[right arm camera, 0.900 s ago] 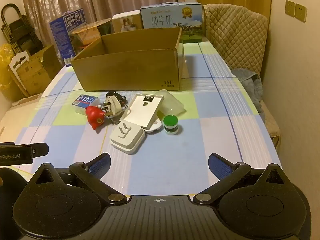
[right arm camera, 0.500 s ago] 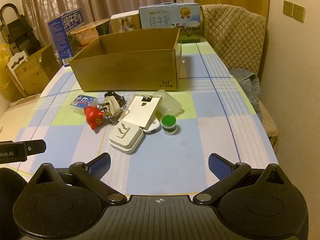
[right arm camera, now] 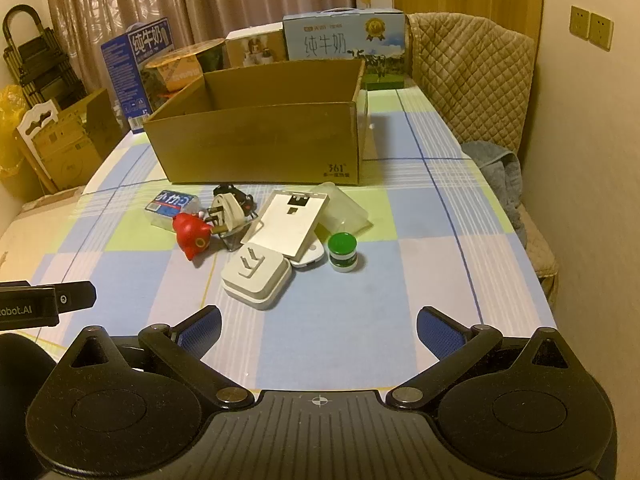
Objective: Organize rigid objects
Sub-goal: 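Move both tools toward the items in front of the box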
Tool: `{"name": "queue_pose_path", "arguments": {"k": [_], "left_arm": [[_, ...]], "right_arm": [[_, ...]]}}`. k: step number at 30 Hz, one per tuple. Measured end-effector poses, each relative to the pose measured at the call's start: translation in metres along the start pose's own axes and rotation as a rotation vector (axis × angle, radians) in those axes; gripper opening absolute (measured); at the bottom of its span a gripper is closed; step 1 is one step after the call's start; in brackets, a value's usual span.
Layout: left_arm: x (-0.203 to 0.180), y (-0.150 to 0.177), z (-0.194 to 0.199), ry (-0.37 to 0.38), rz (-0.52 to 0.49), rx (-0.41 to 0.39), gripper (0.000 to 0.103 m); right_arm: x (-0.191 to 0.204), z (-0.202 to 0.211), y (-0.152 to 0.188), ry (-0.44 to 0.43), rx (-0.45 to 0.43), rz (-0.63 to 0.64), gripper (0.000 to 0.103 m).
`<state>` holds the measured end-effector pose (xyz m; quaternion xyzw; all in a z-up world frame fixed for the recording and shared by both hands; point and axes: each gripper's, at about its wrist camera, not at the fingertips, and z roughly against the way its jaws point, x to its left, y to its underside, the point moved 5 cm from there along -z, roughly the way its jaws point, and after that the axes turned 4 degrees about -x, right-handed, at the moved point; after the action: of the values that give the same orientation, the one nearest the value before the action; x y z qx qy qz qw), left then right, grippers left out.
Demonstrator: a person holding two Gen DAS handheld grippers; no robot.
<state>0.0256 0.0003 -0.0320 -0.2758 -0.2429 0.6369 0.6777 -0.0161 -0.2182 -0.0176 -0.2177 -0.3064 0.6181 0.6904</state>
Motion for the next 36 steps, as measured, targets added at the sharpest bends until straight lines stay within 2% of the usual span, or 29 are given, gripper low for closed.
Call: {"name": "queue_pose_path", "arguments": {"k": [16,30,36], "left_arm": [[-0.001,-0.001,0.003,-0.010,-0.019,0.001,0.102],[-0.003,-0.003,0.002,-0.019,-0.034,0.010,0.102],[-0.006,-0.004,-0.002,0.014,-0.028,0.023,0.102]], "right_arm": [[0.000,-0.005,0.002,0.031,0.017,0.047,0.101],[-0.001,-0.009,0.002,0.010,0.023,0.036,0.101],[-0.006,-0.012,0.004,0.006,0.019,0.019,0.101]]}}
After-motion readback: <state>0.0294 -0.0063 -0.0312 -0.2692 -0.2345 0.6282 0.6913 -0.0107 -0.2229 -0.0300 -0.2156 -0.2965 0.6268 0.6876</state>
